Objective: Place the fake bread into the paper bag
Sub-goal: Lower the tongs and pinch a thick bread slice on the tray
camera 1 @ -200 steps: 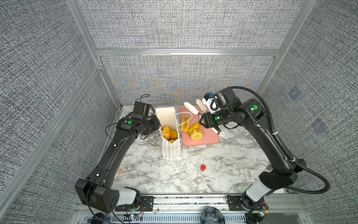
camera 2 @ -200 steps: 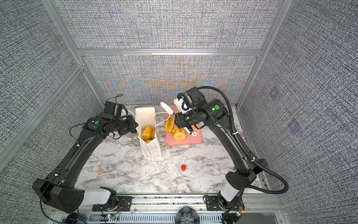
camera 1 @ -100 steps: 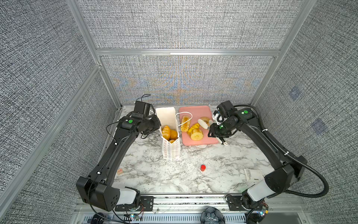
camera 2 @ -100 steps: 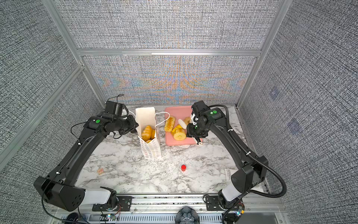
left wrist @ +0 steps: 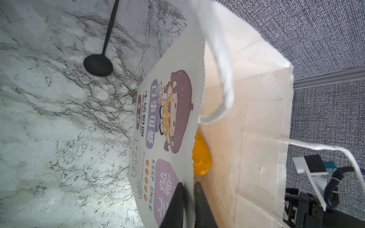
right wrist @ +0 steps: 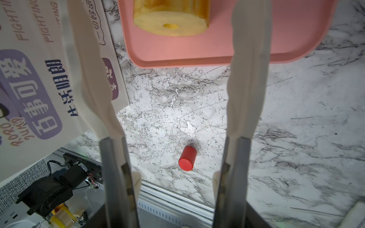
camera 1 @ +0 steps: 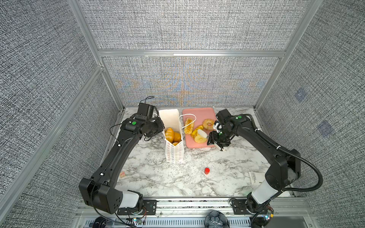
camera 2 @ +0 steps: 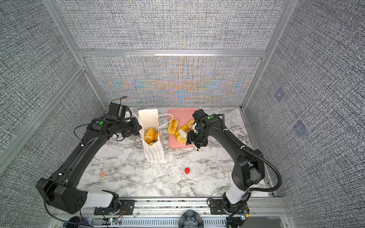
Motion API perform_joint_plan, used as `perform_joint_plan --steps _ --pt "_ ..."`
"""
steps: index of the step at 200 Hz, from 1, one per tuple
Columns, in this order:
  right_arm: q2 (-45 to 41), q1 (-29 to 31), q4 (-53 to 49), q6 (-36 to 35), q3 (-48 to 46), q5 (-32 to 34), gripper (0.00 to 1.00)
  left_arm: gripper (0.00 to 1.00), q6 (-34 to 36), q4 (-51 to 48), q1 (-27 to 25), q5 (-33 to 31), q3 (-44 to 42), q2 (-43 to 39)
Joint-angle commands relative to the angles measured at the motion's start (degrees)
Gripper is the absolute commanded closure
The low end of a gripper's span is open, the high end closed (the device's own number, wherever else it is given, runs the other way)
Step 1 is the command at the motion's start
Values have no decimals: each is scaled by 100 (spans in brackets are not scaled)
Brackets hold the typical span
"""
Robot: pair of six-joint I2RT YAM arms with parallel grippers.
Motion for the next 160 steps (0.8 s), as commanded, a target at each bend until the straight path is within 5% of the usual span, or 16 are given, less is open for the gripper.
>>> perform_joint_plan --steps 1,160 --pt "56 7 155 72 -30 -144 31 86 62 87 10 54 -32 1" --pt "1040 103 457 87 257 -427 26 86 58 133 14 75 -60 25"
